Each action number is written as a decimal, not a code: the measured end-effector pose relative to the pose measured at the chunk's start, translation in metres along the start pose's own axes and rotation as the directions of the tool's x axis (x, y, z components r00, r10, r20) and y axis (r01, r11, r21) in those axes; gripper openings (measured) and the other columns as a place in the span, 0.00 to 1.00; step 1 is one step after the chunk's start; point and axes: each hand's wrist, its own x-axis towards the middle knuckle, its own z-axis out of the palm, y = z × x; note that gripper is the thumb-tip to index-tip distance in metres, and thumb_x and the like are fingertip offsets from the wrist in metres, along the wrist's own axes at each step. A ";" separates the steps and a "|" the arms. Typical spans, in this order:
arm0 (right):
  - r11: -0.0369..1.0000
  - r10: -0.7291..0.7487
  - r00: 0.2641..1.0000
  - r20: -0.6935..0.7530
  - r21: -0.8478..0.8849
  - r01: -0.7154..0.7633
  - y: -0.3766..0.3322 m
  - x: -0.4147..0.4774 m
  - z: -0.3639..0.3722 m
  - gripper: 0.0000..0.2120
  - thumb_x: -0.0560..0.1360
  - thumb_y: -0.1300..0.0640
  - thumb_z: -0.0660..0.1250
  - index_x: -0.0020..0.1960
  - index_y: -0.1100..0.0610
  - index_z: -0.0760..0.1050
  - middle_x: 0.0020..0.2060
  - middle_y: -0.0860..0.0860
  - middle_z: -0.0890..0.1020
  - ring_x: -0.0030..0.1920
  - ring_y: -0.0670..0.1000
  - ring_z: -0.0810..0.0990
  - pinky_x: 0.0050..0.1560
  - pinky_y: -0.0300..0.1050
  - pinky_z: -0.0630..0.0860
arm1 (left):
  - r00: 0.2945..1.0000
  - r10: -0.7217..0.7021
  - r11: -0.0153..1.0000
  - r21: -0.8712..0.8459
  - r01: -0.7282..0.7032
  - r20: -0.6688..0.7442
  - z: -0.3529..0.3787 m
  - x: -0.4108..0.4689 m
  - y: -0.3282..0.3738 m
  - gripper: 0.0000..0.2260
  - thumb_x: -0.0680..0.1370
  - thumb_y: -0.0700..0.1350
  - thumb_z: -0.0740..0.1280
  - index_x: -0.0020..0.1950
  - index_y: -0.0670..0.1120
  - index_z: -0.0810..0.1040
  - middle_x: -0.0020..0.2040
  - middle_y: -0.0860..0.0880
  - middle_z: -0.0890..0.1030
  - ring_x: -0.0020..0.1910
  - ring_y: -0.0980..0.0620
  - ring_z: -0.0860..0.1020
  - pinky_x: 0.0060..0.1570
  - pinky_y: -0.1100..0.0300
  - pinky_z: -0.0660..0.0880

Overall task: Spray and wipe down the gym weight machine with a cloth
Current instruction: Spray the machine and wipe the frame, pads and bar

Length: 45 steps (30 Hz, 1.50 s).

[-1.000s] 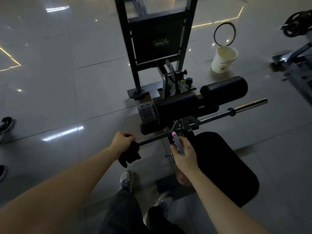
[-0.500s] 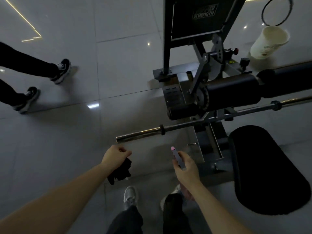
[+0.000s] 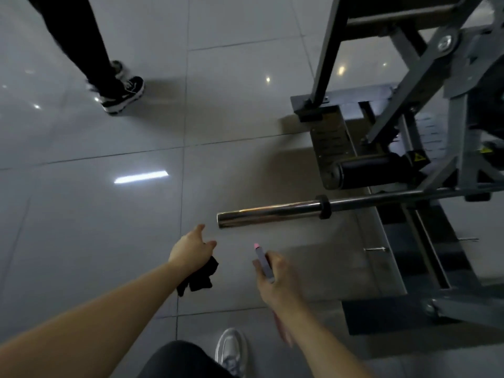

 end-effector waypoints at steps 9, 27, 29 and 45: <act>0.987 -0.085 0.945 -0.316 0.102 0.123 0.113 0.026 0.000 0.16 0.81 0.41 0.60 0.40 0.49 0.73 0.28 0.49 0.74 0.26 0.49 0.73 0.25 0.49 0.70 | 0.890 0.435 0.780 0.552 -0.295 -0.138 0.033 0.033 0.062 0.26 0.76 0.65 0.70 0.67 0.51 0.71 0.51 0.48 0.81 0.48 0.46 0.81 0.48 0.52 0.77; 0.946 0.284 0.705 -0.650 0.309 -0.096 0.237 0.036 -0.148 0.17 0.82 0.45 0.64 0.38 0.52 0.72 0.30 0.51 0.77 0.33 0.51 0.79 0.37 0.51 0.79 | 0.732 0.639 0.585 0.767 -0.263 -0.237 0.139 0.022 0.200 0.10 0.81 0.42 0.63 0.61 0.47 0.78 0.53 0.47 0.82 0.52 0.46 0.81 0.43 0.56 0.71; 0.930 0.310 0.686 -0.659 0.360 -0.075 0.239 0.038 -0.156 0.14 0.81 0.44 0.65 0.39 0.48 0.71 0.34 0.51 0.79 0.37 0.54 0.82 0.44 0.58 0.83 | 0.729 0.643 0.567 0.785 -0.250 -0.232 0.142 0.025 0.199 0.11 0.81 0.41 0.63 0.61 0.47 0.79 0.53 0.47 0.82 0.52 0.46 0.81 0.44 0.56 0.72; 0.989 0.003 0.949 -0.315 0.138 0.043 0.165 0.049 -0.078 0.14 0.79 0.42 0.65 0.45 0.52 0.76 0.32 0.55 0.82 0.33 0.56 0.84 0.34 0.58 0.82 | 0.708 0.652 0.634 0.707 -0.312 -0.273 0.133 0.022 0.177 0.08 0.83 0.49 0.63 0.56 0.47 0.78 0.38 0.51 0.73 0.40 0.49 0.75 0.41 0.55 0.70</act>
